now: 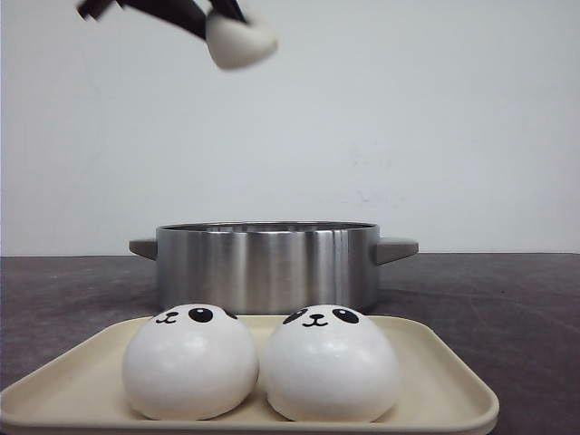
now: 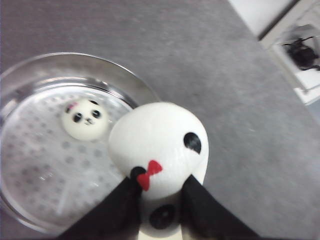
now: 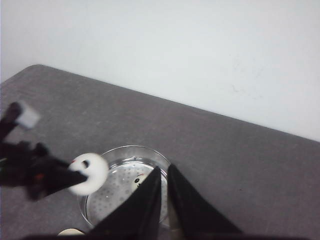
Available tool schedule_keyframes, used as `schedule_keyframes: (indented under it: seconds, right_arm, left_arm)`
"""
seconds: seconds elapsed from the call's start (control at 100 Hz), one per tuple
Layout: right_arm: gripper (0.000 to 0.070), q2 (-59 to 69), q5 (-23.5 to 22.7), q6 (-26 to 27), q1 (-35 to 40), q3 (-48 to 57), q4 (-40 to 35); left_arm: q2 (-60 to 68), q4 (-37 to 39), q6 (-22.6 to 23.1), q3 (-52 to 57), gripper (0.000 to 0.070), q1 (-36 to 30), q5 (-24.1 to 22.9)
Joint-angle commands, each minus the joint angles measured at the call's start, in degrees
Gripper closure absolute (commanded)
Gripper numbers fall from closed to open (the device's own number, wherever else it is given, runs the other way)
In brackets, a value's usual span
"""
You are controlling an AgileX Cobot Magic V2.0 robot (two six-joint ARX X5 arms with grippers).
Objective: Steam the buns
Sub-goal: 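Carry the bun with the left gripper into the pot and release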
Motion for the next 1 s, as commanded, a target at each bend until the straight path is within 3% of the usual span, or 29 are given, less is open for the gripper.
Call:
schedule_keyframes:
  seconds: [0.0,0.25,0.54,0.61,0.81,0.91,0.99]
  right_arm:
    - [0.0685,0.96,0.26,0.13,0.59,1.11,0.57]
    - [0.0685,1.81,0.48,0.17,0.57,1.11,0.50]
    - [0.0685,1.92,0.50,0.46,0.57,1.11,-0.52]
    - [0.0685,1.92,0.48,0.70,0.57,1.11,-0.72]
    - [0.0685,1.92,0.48,1.09,0.59,1.11,-1.70]
    - [0.0685,1.92,0.48,1.09,0.59,1.11,-1.77]
    - [0.0685,1.92,0.48,1.09,0.59,1.11,-1.99]
  left_arm:
    - [4.66,0.09,2.43,2.34,0.0696,1.42,-0.09]
    - [18.69,2.19,1.81,5.14,0.0697,6.78,-0.07]
    - [27.26,7.54,1.49,5.16,0.0692,8.04,-0.07]
    - [28.50,7.89,1.36,5.16,0.0607,8.09,-0.07]
    - [29.46,7.89,1.44,5.16,0.0253,8.09,-0.09]
    - [29.46,8.11,1.44,5.16,0.0169,8.17,-0.07]
    - [29.44,8.26,1.44,5.16,0.0168,8.20,-0.02]
